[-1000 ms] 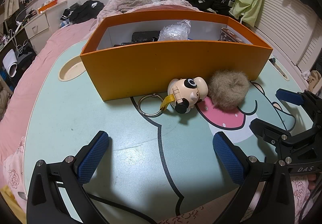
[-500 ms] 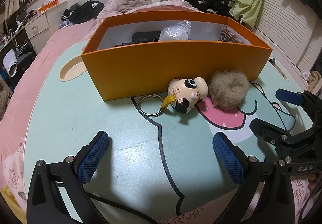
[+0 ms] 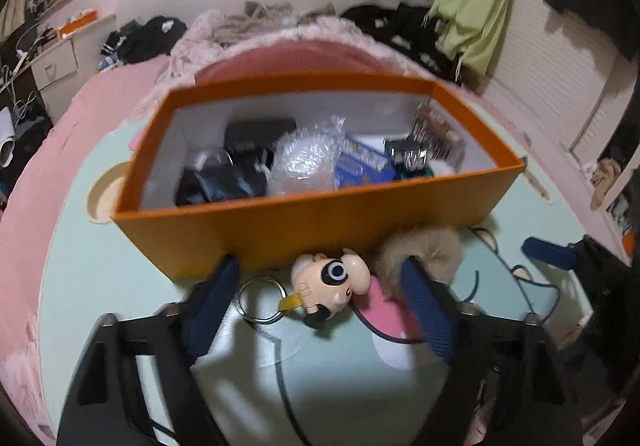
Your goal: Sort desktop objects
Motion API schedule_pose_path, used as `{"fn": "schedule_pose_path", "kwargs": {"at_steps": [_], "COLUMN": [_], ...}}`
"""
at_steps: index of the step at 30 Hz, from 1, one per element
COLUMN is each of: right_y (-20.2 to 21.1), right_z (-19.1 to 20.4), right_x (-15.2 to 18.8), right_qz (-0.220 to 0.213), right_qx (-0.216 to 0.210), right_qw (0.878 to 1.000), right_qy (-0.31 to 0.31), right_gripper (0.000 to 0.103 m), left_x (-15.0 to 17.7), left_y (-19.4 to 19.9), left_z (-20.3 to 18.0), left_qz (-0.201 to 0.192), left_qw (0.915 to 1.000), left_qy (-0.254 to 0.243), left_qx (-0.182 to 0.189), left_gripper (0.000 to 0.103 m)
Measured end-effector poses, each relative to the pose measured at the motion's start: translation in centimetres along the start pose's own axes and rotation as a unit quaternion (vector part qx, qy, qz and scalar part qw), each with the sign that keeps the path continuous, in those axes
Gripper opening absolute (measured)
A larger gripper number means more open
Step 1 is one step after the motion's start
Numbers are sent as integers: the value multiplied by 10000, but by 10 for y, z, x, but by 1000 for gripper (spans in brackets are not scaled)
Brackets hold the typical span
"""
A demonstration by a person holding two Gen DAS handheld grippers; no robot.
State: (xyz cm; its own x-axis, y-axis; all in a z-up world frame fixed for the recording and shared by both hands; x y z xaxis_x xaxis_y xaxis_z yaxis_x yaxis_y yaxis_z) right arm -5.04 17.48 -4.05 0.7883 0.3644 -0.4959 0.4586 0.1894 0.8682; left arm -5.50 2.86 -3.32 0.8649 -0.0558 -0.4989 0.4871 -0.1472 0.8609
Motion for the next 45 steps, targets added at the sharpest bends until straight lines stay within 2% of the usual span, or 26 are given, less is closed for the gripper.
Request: {"fn": "schedule_pose_path", "kwargs": {"at_steps": [1,8,12,16,18,19,20,21,25,26,29,37,42,45], "right_y": [0,-1,-1,-1,-1,-1,-1,-1,-1,-1,1,3,13,17], "right_z": [0,1,2,2,2,2,2,1,1,1,1,0,-1,14], "right_x": [0,0,0,0,0,1,1,1,1,1,-1,-3,-21,-38], "right_qz": [1,-3,-4,-2,-7,-6,-7,-6,-8,-8,-11,-23,-123,-81], "right_qx": [2,4,5,9,4,3,10,10,10,4,9,-26,-354,-770], "right_qw": [10000,10000,10000,10000,10000,10000,10000,10000,10000,10000,10000,10000,9987,9963], "right_qy": [1,1,1,5,-1,-1,6,4,3,-2,-17,-36,-350,-374], "right_gripper": [103,103,103,103,103,103,103,103,103,103,103,103,103,103], "left_x": [1,17,36,47,47,47,48,49,49,49,50,51,53,53], "left_y": [-4,16,26,21,17,13,11,8,6,5,1,2,3,4], "left_z": [0,8,9,11,13,12,11,9,8,8,7,8,8,9], "left_qz": [102,-84,-97,-106,-125,-63,-19,3,-6,12,88,121,112,111], "left_qw": [9999,9996,9997,9999,9999,9999,9999,9995,9996,9995,9995,9993,9994,9994], "left_qy": [-1,122,70,54,50,21,-18,-105,-142,-149,-155,-141,-130,-130], "left_qx": [19,242,223,114,4,-91,-165,-298,-261,-269,-276,-311,-298,-298], "left_gripper": [44,43,43,44,59,78,84,85,87,94,102,103,103,103]}}
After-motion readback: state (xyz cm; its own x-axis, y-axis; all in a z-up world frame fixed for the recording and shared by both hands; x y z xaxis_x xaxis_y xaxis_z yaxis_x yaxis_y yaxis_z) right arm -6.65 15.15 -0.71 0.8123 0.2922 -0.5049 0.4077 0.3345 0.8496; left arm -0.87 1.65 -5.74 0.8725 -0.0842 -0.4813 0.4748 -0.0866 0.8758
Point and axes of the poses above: each gripper's, at about its wrist camera, not at the fingertips, and y roughly against the way its jaws point, z to its left, x to its underside, the point moved 7 cm from there along -y, roughly the way its jaws point, and after that the axes turned 9 degrees about z, right-handed, at the moved point
